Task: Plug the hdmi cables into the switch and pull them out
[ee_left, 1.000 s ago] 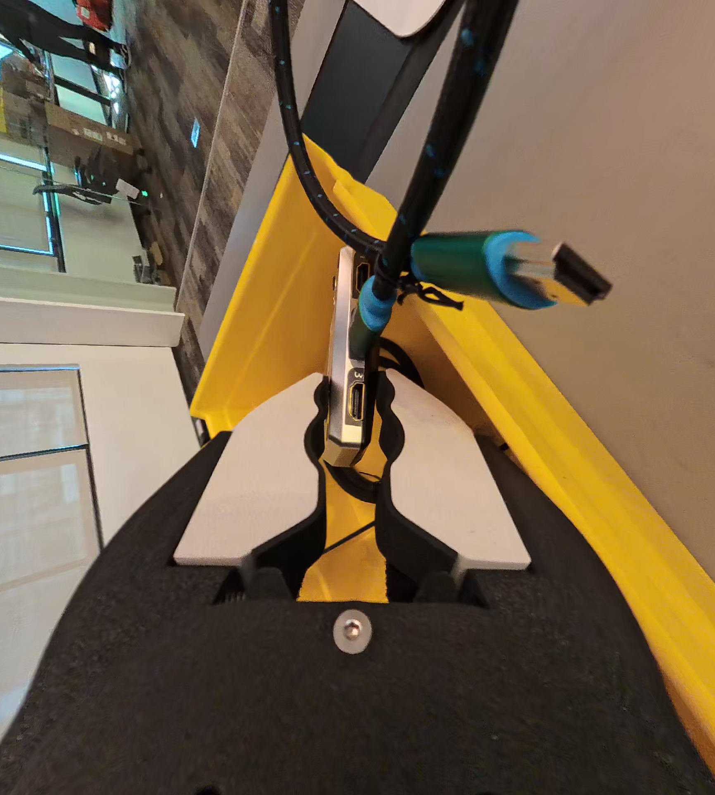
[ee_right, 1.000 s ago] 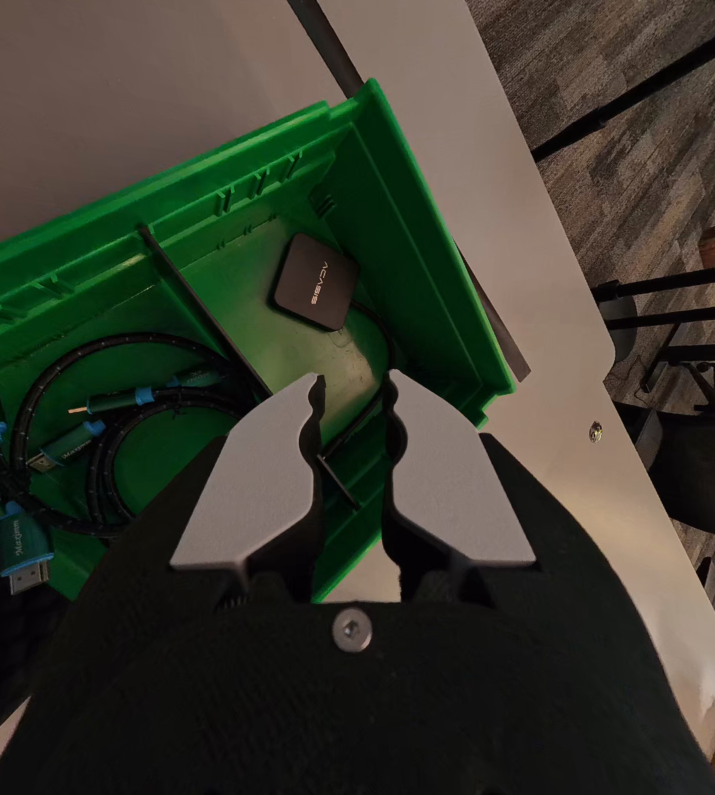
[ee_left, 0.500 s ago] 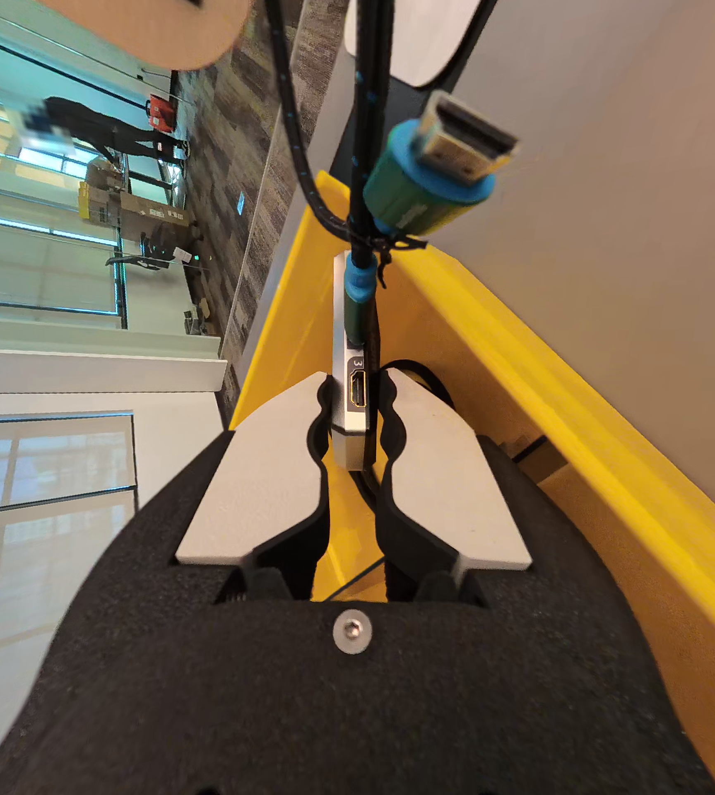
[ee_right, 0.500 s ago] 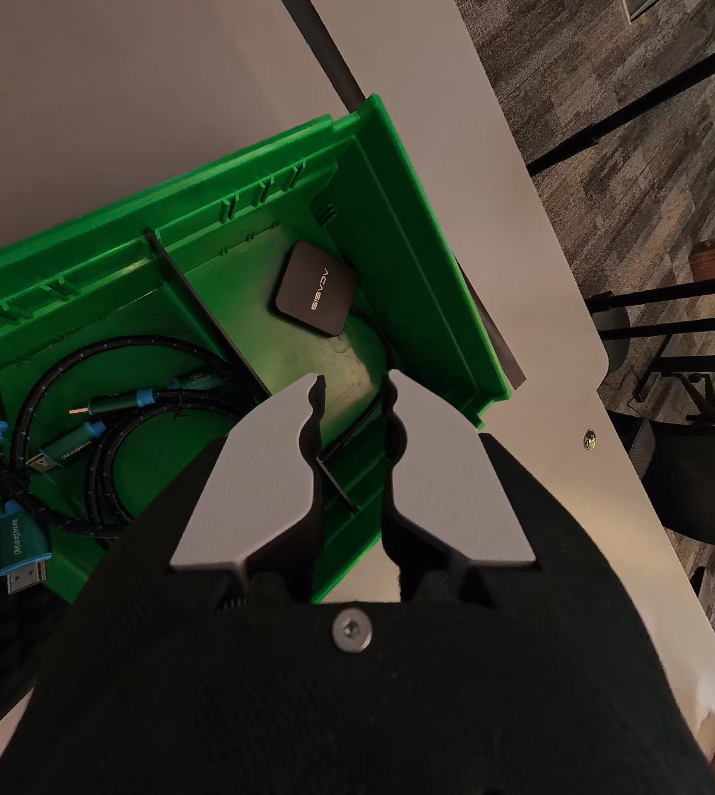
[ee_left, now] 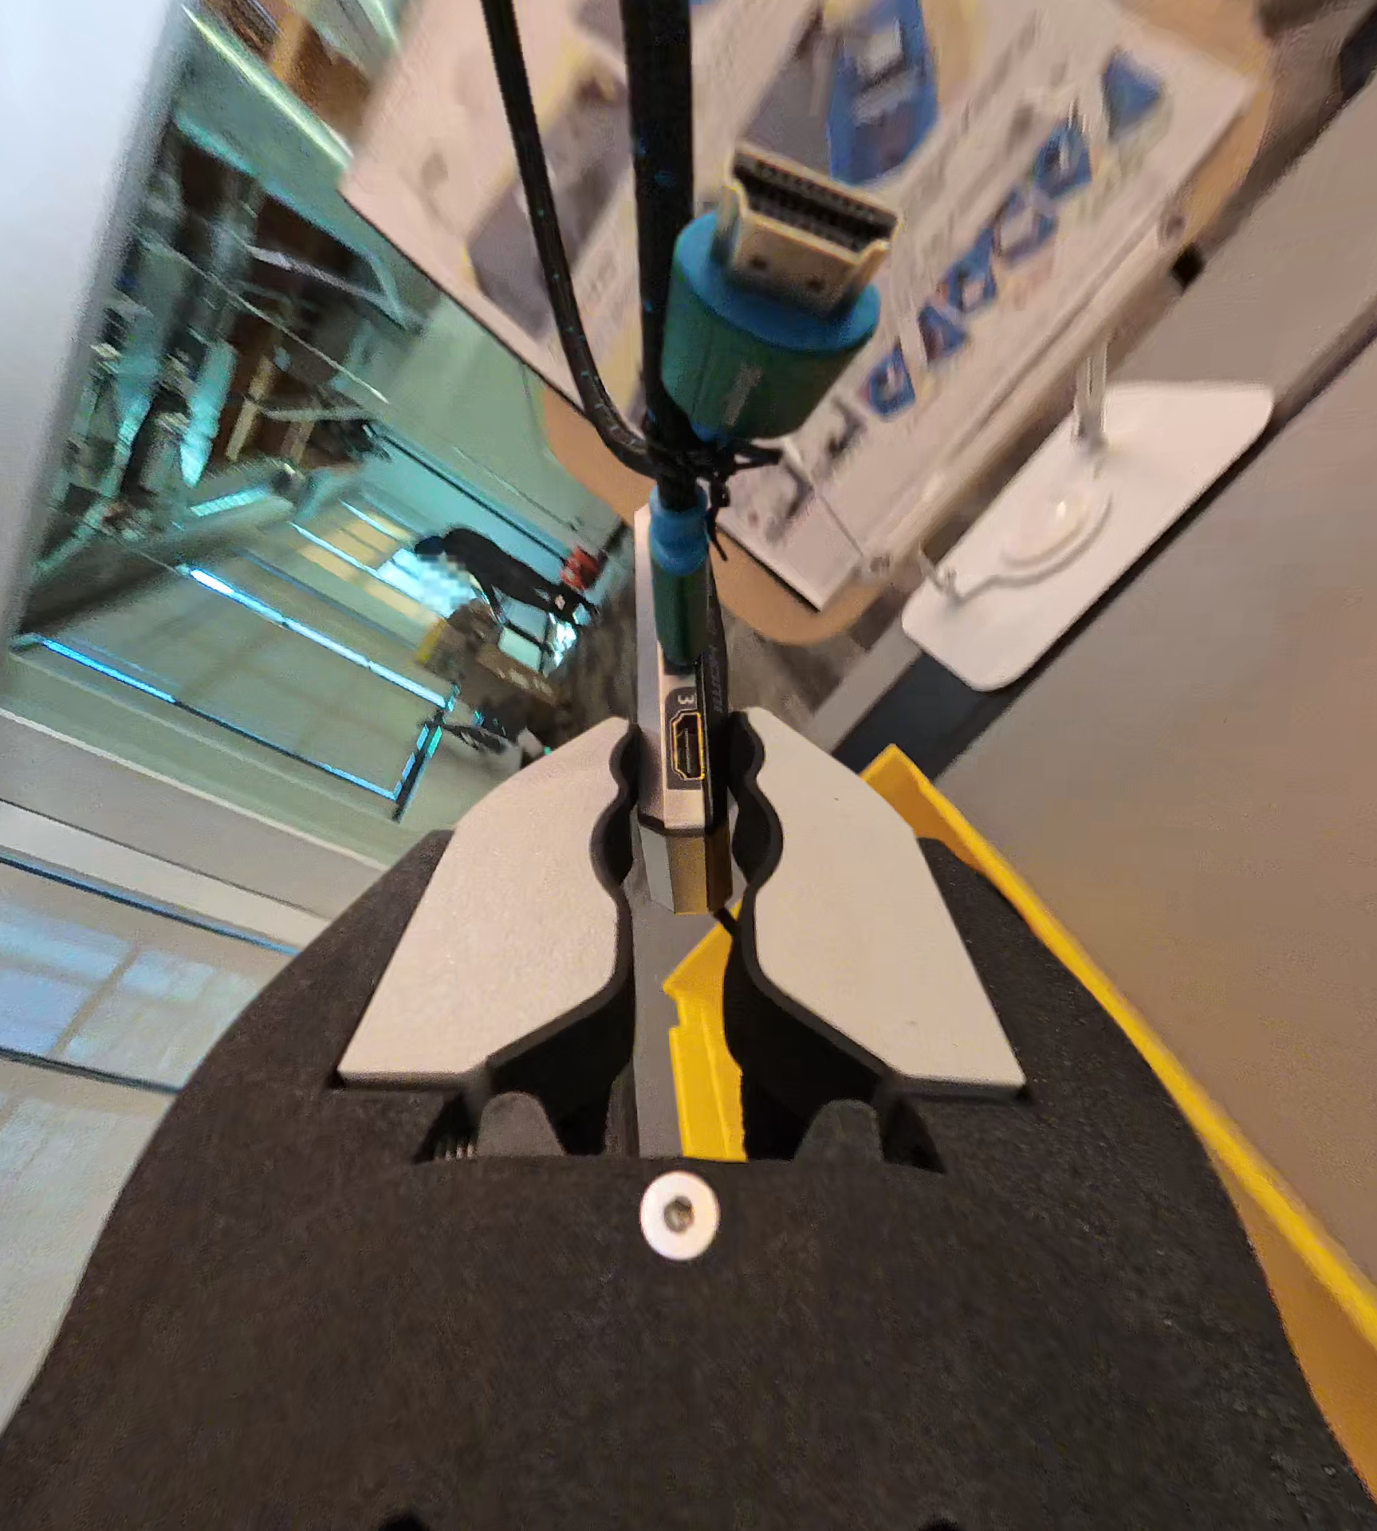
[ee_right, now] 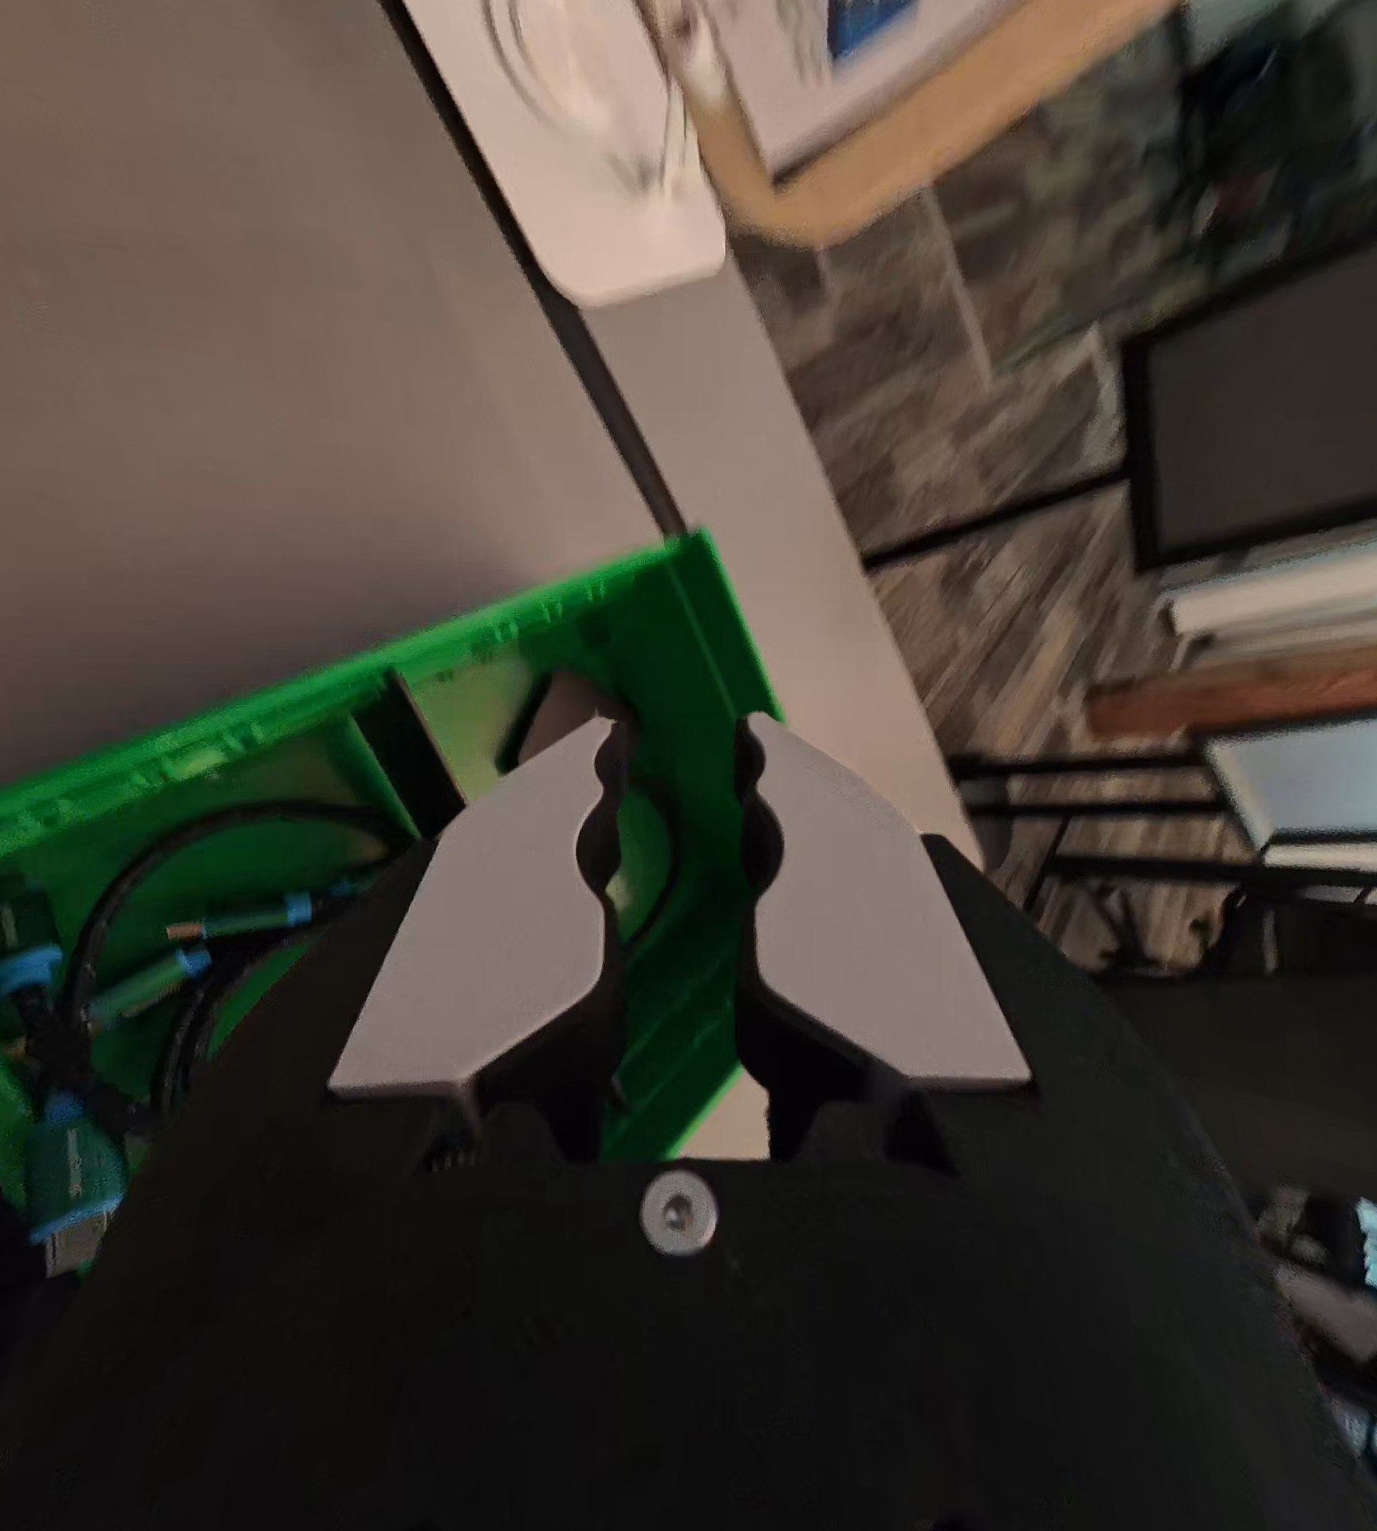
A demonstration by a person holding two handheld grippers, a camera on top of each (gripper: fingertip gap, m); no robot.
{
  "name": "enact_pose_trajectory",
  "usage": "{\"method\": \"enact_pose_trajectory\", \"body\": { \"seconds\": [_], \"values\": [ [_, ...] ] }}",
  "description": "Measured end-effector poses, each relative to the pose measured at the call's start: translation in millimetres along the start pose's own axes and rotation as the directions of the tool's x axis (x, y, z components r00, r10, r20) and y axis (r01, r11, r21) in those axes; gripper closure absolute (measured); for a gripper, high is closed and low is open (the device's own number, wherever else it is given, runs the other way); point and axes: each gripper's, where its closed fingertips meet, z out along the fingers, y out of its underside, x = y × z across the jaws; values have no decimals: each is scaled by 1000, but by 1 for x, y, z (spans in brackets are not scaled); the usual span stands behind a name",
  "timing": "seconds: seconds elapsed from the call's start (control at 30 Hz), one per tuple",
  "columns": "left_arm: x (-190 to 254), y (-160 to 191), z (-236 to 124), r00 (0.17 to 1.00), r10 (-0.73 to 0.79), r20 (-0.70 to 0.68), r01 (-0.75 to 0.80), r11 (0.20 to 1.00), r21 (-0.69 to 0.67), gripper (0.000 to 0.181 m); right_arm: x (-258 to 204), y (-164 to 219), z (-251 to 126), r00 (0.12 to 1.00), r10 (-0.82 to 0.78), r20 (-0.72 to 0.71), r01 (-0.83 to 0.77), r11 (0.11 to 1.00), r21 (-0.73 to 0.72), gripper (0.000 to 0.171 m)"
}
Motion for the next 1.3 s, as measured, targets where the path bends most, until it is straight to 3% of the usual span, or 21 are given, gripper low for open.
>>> {"method": "enact_pose_trajectory", "body": {
  "seconds": [0.2, 0.37, 0.53, 0.67, 0.8, 0.97, 1.3],
  "values": [
    [-13, -62, -50, 998, -2, 64, -12, 976, 219, 161, -48, -101, -35, 981, -195, -2, 184, 921, 344, 145],
    [2, -102, -74, 1000, -24, -7, 25, 924, 381, 161, -67, -136, -63, 968, -249, -22, 227, 837, 498, 147],
    [45, -116, -57, 990, 75, -122, -19, 913, 407, 161, -71, -144, -92, 963, -267, -25, 220, 734, 642, 147],
    [85, -118, -33, 967, 158, -198, -68, 913, 402, 161, -87, -161, -116, 939, -329, -99, 281, 569, 773, 146],
    [116, -127, -30, 942, 230, -245, -112, 902, 418, 161, -102, -171, -113, 885, -390, -255, 431, 477, 766, 144],
    [136, -139, -38, 918, 292, -269, -150, 882, 447, 161, -115, -181, -95, 849, -422, -318, 506, 476, 720, 125],
    [169, -153, -58, 857, 416, -305, -219, 828, 516, 161, -129, -185, -69, 762, -500, -411, 641, 493, 588, 125]
  ]
}}
